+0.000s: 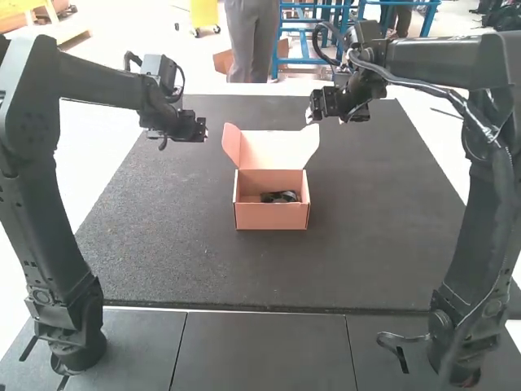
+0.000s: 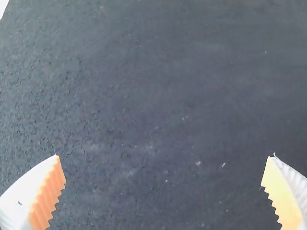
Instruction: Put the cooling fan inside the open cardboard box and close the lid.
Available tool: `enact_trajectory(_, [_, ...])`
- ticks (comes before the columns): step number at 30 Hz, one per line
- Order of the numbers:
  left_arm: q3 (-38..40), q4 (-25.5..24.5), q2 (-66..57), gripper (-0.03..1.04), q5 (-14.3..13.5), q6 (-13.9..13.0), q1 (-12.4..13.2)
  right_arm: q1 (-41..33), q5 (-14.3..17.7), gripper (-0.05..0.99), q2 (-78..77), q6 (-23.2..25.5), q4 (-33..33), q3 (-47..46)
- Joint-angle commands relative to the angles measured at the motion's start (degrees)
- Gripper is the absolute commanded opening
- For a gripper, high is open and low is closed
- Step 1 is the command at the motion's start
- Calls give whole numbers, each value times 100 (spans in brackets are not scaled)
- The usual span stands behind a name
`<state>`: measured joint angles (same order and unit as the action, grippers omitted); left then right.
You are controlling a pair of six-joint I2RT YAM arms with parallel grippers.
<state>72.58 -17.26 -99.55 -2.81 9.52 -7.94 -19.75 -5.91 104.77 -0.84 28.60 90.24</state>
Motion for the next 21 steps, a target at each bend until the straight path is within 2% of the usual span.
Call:
enact_trajectory(1, [406,47,-109,97,149,68,-164,32,81,89,219,102,-12,240])
enact_trajectory(5, [688,-6,-311,97,175,112,-269,24,55,89,430,163,23,504])
enact_trajectory(12, [1013,-94,-531,97,237,156,-295,59,-33,89,817,225,278,1013])
enact_trajectory(21, [1101,-190,-592,97,351,217,-462,182,-112,87,1160,330,515,1435])
